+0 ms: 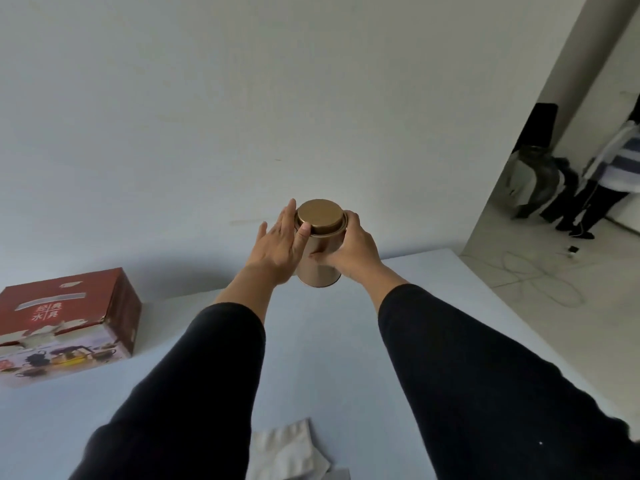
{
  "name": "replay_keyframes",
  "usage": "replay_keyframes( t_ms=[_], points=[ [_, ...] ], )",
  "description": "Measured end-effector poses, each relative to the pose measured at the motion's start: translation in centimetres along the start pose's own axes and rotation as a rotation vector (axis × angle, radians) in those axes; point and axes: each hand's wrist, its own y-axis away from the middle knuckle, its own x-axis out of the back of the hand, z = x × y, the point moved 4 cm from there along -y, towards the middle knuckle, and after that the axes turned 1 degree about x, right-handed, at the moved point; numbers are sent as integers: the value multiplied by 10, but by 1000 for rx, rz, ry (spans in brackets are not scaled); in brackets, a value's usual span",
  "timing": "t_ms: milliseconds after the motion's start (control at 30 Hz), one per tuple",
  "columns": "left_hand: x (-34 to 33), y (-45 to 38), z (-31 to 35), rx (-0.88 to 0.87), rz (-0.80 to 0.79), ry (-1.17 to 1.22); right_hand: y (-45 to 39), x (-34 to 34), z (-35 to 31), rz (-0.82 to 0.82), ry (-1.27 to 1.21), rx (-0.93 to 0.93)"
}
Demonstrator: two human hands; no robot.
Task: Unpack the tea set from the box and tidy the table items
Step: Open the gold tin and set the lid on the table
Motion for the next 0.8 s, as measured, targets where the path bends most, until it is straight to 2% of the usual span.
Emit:
replay_keyframes(
  t_ms=[200,533,800],
  points=[
    [-53,-38,35,-60,-109,-14,-20,44,51,33,36,-66],
    [-160,-107,57,84,-147,84,-93,66,161,-88,31,-124],
    [-230,-135,48,178,-167,84,-138,49,232,-200,27,-155]
  ],
)
